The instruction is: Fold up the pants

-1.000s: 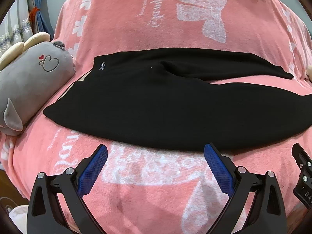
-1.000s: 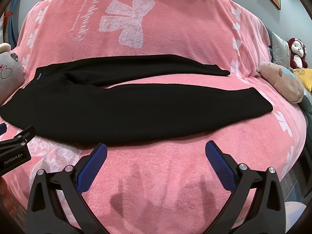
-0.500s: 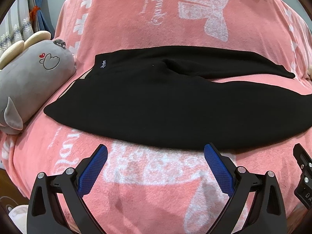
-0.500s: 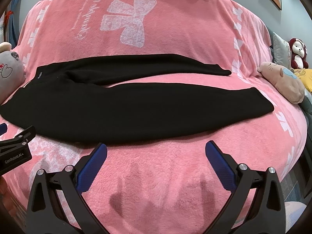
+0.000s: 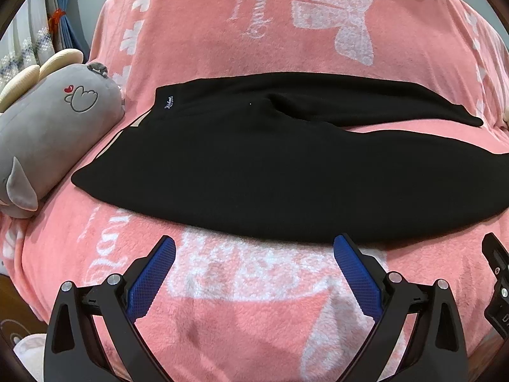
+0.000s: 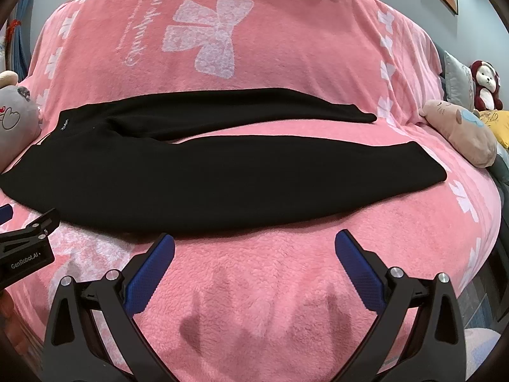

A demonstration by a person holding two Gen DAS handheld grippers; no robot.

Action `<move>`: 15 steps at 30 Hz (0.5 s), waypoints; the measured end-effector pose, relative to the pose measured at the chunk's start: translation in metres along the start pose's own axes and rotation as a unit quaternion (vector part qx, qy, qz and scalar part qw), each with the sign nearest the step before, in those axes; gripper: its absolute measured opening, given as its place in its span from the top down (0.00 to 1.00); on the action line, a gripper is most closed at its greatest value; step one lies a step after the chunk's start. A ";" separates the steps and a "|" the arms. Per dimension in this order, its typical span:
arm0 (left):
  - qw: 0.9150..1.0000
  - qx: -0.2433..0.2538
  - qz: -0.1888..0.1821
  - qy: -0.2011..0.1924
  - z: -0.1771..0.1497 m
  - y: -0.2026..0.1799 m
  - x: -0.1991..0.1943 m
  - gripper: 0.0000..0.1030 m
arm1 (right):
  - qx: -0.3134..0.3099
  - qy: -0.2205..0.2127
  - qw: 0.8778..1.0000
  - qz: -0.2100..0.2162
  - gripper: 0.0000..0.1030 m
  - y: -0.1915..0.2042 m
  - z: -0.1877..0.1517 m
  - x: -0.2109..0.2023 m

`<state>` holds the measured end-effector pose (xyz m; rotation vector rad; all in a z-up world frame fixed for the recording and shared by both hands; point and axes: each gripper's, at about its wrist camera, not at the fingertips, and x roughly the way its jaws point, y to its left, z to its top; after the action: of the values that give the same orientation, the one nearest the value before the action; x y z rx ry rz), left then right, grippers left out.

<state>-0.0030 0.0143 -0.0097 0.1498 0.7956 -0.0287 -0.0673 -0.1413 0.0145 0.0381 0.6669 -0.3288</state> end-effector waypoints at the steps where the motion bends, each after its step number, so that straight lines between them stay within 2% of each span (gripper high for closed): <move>1: 1.000 0.000 -0.002 0.001 0.000 0.000 0.000 0.05 | 0.000 0.000 1.000 0.000 0.04 0.001 0.000 0.000; 15: 1.000 0.002 -0.003 0.003 0.002 -0.001 0.002 0.05 | 0.000 0.000 1.000 0.001 0.04 0.000 0.000 0.000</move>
<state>-0.0004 0.0135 -0.0094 0.1505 0.8021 -0.0352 -0.0673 -0.1417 0.0143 0.0391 0.6673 -0.3277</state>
